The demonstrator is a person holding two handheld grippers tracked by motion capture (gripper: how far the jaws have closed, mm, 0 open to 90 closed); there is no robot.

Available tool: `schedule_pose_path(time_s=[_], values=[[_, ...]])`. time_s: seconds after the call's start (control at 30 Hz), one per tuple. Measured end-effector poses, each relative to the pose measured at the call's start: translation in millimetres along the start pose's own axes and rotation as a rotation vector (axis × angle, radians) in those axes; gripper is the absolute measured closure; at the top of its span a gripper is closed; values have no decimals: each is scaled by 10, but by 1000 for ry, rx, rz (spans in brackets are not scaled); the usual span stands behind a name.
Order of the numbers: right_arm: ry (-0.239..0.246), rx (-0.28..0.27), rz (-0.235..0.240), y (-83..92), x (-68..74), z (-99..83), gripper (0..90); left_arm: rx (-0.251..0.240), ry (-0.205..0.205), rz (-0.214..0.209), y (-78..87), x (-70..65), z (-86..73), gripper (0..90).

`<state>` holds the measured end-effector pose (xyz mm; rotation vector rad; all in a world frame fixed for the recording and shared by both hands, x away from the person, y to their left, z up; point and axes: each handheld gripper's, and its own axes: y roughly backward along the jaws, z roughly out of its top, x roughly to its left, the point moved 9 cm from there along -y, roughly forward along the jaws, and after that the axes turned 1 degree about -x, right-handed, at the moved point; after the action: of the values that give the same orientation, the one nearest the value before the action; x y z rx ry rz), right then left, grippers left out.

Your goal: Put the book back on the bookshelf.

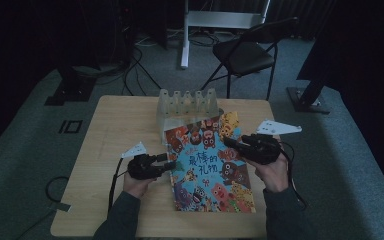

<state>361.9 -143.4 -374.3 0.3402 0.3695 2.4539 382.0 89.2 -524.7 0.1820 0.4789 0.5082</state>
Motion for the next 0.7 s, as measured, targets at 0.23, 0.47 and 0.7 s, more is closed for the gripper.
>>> schedule_pose_path(time_s=[0.23,0.47,0.7], values=[[-36,3,11,-1,-83,-72,719,-10,-7,11,61,13,37,453],[-3,89,-152,-27,-243,-192,493,-53,-22,-9,110,-51,139,533],[-74,82,-167,-50,-360,-284,475,-74,-44,1,164,-75,243,578]])
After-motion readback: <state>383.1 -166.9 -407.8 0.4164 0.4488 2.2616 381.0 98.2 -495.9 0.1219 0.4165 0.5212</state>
